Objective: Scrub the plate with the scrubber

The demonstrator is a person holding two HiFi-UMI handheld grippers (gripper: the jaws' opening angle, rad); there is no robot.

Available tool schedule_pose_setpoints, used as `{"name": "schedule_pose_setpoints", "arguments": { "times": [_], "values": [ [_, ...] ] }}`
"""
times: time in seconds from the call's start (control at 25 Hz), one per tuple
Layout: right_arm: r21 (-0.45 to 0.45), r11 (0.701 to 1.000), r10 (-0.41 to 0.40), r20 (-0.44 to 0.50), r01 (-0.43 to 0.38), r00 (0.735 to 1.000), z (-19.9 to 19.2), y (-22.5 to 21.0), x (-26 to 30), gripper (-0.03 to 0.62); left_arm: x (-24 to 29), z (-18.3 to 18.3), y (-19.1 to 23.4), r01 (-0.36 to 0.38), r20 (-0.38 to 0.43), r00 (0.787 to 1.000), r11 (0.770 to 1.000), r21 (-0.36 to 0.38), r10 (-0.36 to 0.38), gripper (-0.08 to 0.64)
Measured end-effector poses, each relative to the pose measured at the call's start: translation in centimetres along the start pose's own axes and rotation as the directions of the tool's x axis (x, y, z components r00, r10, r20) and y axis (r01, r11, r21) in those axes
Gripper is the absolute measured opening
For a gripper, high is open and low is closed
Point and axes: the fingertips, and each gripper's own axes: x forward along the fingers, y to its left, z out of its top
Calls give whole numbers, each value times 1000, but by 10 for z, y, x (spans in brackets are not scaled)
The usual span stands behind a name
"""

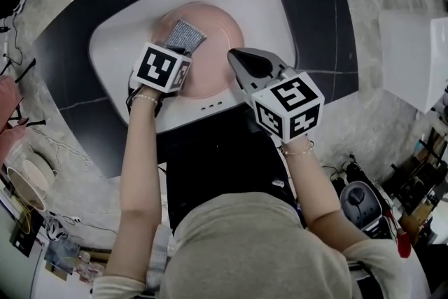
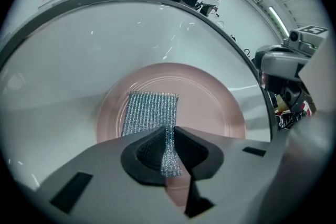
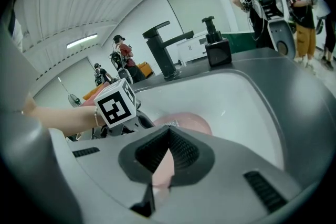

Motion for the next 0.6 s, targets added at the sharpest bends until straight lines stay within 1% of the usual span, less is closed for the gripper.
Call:
{"name": "schedule_pose_setpoints", "arguments": {
  "times": [0.16,0.36,0.6],
  "values": [
    [-12,1000,-5,5,5,1000,2,3,-3,6,-4,-13,-7,7,-11,1000,1000,9,-7,63],
    [-12,1000,-12,8,12,1000,-1,3,-8,6,-8,-26,-31,71,-37,997,997,36,-69,63],
    [-1,1000,-24,20,24,1000,-6,5,-14,6,-9,-30,-56,104,-57,994,987,124,-98,63]
  ]
}}
